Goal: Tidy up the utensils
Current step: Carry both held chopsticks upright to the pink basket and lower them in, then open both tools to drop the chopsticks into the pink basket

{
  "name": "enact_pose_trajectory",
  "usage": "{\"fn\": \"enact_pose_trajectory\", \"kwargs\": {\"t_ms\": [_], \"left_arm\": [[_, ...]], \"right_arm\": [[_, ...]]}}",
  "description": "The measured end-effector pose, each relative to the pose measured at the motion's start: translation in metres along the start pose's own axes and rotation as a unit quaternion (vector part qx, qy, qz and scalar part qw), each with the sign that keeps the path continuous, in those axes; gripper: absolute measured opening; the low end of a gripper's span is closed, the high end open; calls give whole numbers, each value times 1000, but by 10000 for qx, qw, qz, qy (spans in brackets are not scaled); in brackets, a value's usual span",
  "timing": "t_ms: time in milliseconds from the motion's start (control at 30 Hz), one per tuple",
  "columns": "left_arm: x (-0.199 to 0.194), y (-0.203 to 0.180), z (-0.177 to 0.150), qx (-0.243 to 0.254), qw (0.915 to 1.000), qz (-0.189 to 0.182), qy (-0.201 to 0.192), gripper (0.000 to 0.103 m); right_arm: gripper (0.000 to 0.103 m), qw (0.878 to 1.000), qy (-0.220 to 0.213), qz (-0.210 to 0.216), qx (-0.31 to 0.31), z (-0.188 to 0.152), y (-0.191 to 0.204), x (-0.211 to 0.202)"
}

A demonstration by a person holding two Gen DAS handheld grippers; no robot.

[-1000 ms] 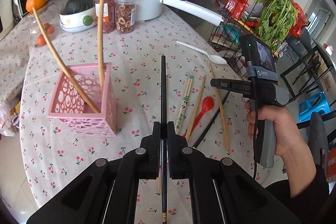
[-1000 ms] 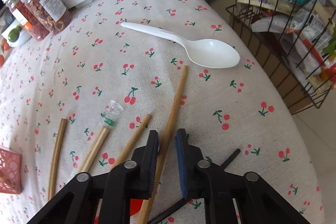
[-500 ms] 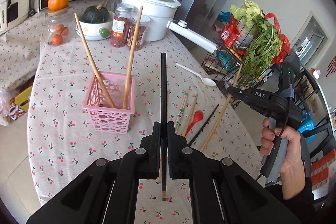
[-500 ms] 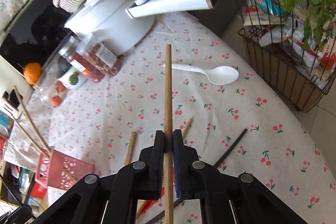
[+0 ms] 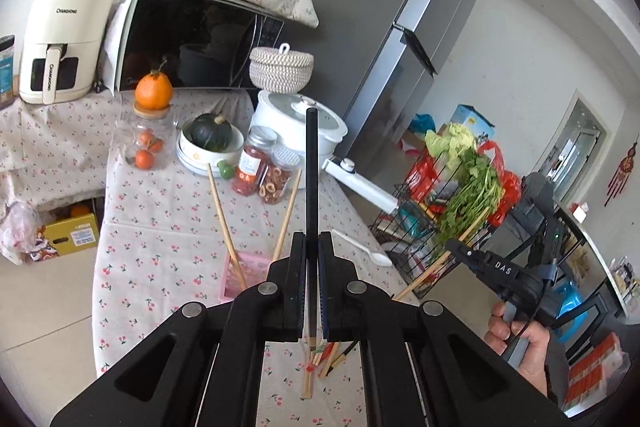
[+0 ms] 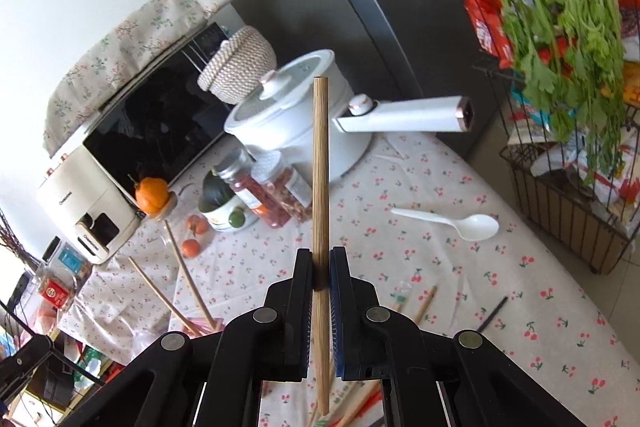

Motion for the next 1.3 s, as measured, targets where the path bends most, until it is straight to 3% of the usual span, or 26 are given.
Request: {"fn": "enact_pose_trajectory", "kwargs": {"t_ms": [133,233,400,700,1000,1300], "left_arm": [[-13,-3,24,66,9989,-49,-464,5],[-10,2,32,261,9965,174,-775,5],[10,13,35,531,9933,490,-906,5],[64,41,28,571,9935,876,-442,5],[110,68,2,457,9916,1131,437,5],[120,73,-1,359,9915,1170,442,6]], "right_arm": [[6,9993,-241,188,-236,10,31,0],[6,9981,-385,324,-351,14,52,5],[6,9960,-521,567,-450,18,82,22],[6,9926,-604,832,-644,12,123,61],[6,9943,409,603,-778,-22,129,113],[9,9933,722,646,-637,-36,124,131]]}}
Point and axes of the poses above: each gripper's, at about its wrist camera, not at the fingertips, and x roughly the way its jaws point, y to its left, z to its top, the point moved 8 cm from there along x, roughly the way its jaws point, and after that the axes turned 12 degrees about -x, right-handed, at the moved point
